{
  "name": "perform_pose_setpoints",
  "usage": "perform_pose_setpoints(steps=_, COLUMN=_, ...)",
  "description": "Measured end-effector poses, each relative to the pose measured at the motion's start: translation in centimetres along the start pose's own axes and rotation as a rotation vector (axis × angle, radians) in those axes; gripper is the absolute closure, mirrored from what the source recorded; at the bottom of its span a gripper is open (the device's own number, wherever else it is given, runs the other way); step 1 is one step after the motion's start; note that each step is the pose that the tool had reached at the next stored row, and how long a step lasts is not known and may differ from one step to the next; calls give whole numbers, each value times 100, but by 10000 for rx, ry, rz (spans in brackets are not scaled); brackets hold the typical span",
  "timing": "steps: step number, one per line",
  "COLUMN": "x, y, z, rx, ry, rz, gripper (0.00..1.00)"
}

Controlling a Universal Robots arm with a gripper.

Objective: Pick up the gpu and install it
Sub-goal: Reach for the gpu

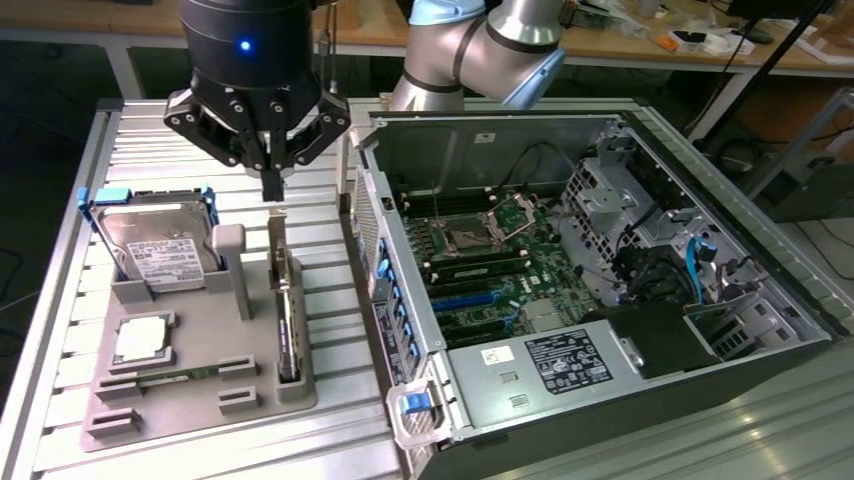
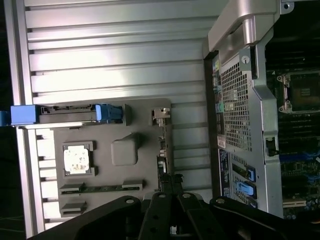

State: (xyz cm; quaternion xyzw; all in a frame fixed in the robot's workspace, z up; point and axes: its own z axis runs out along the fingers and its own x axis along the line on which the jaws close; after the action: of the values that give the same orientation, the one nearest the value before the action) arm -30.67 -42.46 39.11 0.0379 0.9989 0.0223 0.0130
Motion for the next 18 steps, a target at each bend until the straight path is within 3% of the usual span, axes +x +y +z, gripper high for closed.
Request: perform_pose_setpoints(steps=18, x=89, y=-32, z=-3, rx=-1, ry=-1, rz=0, gripper=89)
